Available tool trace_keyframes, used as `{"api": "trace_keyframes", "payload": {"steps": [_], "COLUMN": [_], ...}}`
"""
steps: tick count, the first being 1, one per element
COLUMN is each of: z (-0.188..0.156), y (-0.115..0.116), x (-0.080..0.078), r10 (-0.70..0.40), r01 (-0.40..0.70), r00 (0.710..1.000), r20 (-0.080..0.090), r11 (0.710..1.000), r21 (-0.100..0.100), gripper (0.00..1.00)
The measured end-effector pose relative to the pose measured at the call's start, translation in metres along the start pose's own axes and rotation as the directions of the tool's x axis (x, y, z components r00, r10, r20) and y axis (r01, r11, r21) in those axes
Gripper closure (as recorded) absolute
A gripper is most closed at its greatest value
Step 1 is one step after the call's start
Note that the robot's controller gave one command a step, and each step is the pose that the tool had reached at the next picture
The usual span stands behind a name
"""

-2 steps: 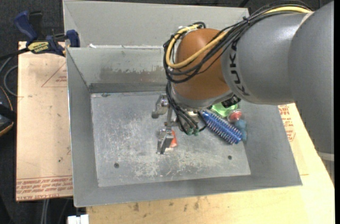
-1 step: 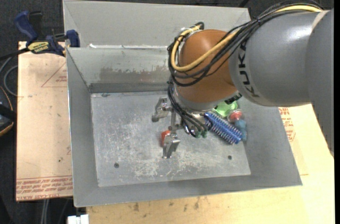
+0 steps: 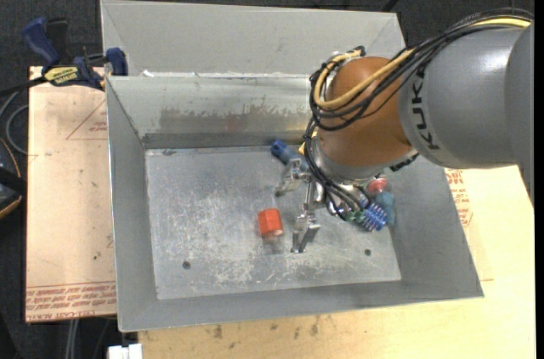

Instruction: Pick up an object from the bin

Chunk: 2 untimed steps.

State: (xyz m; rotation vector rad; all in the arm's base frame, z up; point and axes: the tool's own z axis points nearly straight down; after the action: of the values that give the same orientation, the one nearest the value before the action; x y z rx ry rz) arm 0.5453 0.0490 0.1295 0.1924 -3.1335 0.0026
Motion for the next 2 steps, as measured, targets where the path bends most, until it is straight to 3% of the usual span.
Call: {"api": "trace_keyframes", "payload": {"steps": [1, 2], "z": [0.0487, 0.0457], "y": [0.0304, 0.0298], "x": [0.0019, -0.0005], "r10": [-0.131, -0.129], "r01": [0.131, 0.129], "r00": [0.991, 0.992], "r20": [0.007, 0.015], "r11": [0.991, 0.992], "r21": [-0.003, -0.002], "gripper": [0.00, 1.00]}}
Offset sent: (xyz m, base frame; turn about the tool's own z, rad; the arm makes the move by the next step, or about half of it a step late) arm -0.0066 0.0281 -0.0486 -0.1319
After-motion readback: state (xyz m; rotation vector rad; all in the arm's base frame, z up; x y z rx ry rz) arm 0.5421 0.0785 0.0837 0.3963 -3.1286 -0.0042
